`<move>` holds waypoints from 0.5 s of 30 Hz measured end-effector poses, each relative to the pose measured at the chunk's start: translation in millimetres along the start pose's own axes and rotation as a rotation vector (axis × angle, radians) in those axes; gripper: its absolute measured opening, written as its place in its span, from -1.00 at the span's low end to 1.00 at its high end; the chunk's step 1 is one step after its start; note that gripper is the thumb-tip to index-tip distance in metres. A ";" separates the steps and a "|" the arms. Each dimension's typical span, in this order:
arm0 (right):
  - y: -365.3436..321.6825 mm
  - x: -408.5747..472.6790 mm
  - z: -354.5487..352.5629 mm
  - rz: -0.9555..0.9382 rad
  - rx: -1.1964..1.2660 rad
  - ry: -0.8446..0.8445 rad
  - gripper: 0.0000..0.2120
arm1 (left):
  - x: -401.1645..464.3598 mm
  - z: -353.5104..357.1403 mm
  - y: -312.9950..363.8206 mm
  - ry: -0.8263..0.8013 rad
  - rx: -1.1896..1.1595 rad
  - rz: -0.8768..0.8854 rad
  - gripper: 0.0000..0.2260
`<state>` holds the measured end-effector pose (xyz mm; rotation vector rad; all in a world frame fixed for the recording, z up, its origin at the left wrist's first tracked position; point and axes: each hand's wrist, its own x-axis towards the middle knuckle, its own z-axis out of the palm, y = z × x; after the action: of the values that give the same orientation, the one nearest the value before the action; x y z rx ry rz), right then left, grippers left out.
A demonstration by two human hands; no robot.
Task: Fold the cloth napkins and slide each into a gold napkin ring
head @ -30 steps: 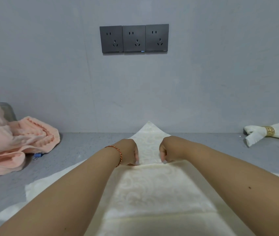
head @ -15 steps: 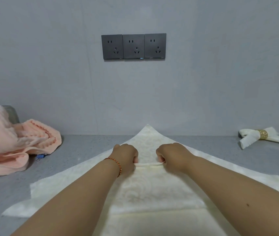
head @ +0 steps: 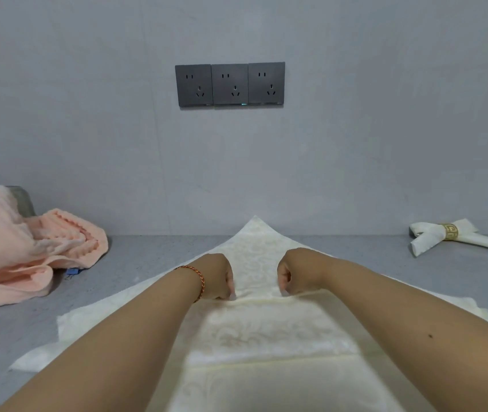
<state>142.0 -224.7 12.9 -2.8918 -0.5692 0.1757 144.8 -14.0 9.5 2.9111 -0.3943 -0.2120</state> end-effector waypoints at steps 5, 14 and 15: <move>5.6 10.6 6.7 0.066 -0.025 -0.077 -0.66 | 4.1 3.0 -3.8 -0.044 0.068 -0.023 -0.68; -15.3 -19.1 18.5 -0.001 -0.307 0.133 -0.71 | -20.6 15.2 1.0 0.166 0.065 0.051 -0.85; -16.6 -23.0 20.9 -0.026 -0.341 0.157 -0.70 | -24.9 15.6 1.4 0.166 0.063 0.054 -0.85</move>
<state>111.7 -215.1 -2.3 -3.1820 -0.6647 -0.1681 118.1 -11.2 -2.5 2.9467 -0.4584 0.0510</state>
